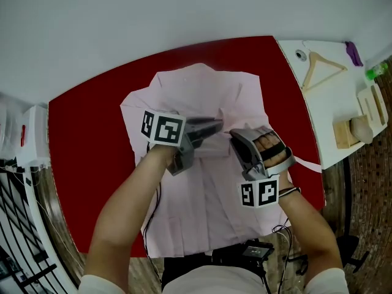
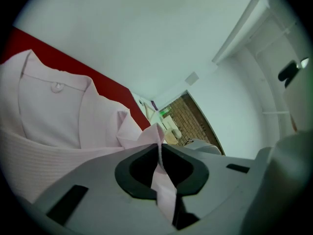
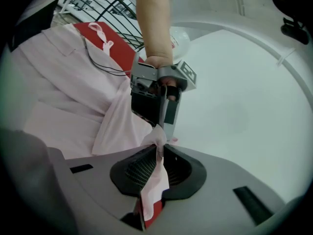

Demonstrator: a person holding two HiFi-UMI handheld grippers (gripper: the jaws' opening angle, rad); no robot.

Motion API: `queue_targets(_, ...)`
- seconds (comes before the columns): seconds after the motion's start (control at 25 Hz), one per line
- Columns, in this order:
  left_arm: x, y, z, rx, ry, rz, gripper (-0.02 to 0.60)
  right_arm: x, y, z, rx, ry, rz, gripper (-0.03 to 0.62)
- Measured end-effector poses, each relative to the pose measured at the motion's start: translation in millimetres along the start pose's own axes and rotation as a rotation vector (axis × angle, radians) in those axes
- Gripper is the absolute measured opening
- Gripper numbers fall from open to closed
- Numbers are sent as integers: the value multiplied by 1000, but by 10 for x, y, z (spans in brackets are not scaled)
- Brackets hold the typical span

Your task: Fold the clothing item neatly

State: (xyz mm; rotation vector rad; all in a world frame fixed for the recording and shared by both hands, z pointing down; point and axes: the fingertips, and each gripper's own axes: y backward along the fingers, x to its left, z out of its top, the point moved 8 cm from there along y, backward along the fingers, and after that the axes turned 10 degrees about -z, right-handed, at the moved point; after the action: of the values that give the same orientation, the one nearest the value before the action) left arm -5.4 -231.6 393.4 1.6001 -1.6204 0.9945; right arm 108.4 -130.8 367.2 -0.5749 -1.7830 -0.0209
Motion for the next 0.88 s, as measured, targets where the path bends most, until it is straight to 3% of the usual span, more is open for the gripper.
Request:
queue_targets(0.32,-194,278,185,-47,-161,67,25,-52,-54,264,130,-251,-71,52)
queue_targets(0.48,-261,489,196,-54,-200,97,23,14,-119,521,146,-375,-66,52)
queue_targets(0.88,124,1095,-100,-65,-113,238,23,494,-458,919,160,-466,62,52)
